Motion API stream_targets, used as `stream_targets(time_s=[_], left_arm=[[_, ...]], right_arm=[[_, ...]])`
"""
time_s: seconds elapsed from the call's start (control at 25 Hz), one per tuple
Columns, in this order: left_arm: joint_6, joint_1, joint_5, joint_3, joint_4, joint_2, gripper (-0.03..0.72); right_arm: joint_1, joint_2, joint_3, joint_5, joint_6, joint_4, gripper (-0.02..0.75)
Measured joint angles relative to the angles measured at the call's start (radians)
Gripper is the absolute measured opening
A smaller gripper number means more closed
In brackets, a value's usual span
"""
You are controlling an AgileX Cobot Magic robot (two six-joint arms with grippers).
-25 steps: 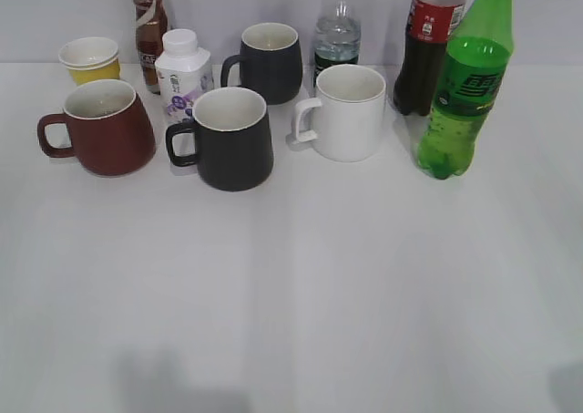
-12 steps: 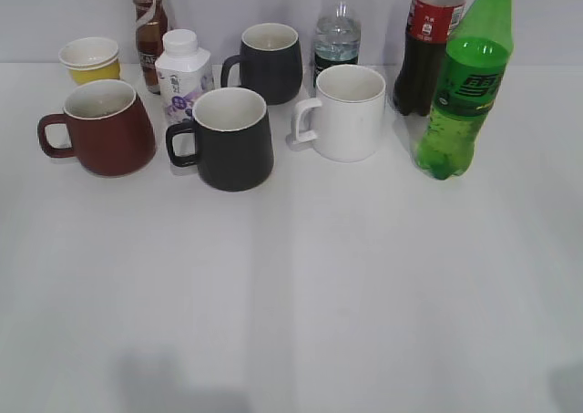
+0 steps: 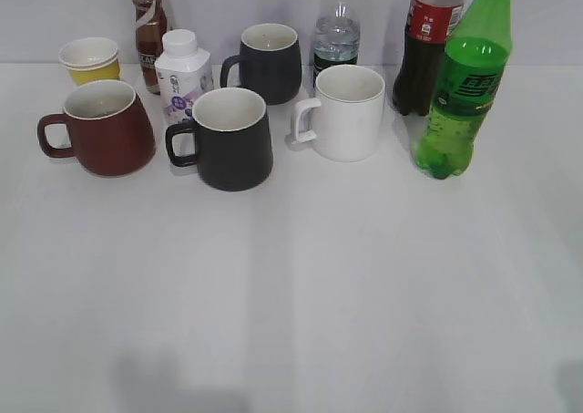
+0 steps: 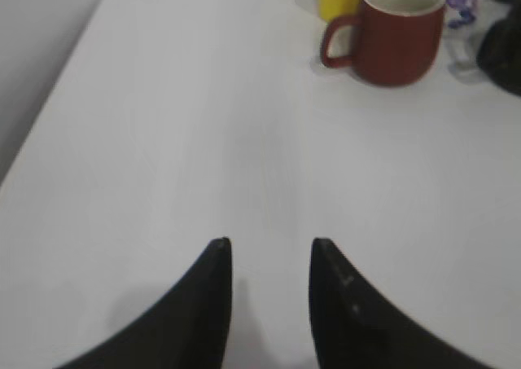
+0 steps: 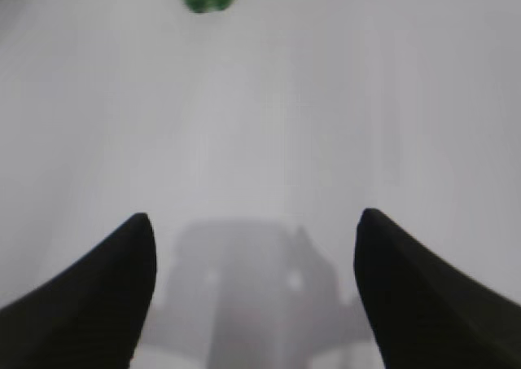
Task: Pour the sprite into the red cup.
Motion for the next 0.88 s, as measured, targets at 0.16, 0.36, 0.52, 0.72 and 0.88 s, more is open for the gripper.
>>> stream_targets(time_s=[0.16,0.36,0.52,0.72,0.88], left_arm=[[0.0,0.016,0.001,0.0,0.0,-0.03,0.256],[0.0,0.005,0.001,0.001,0.0,-0.03,0.256],[0.0,0.004,0.001,0.002,0.0,-0.03,0.256],[0.0,0.004,0.001,0.002,0.0,-0.03,0.256],[0.0,0.004,0.001,0.002,0.0,-0.03,0.256]], right_arm=[[-0.063,-0.057,0.0,0.0,0.0,0.001,0.568],[-0.071,-0.097,0.0,0.002,0.0,0.001,0.568],[-0.071,-0.098,0.0,0.001,0.001,0.001,0.568],[-0.071,-0.1,0.0,0.001,0.001,0.001,0.568],[-0.071,-0.1,0.0,0.002,0.001,0.001,0.568]])
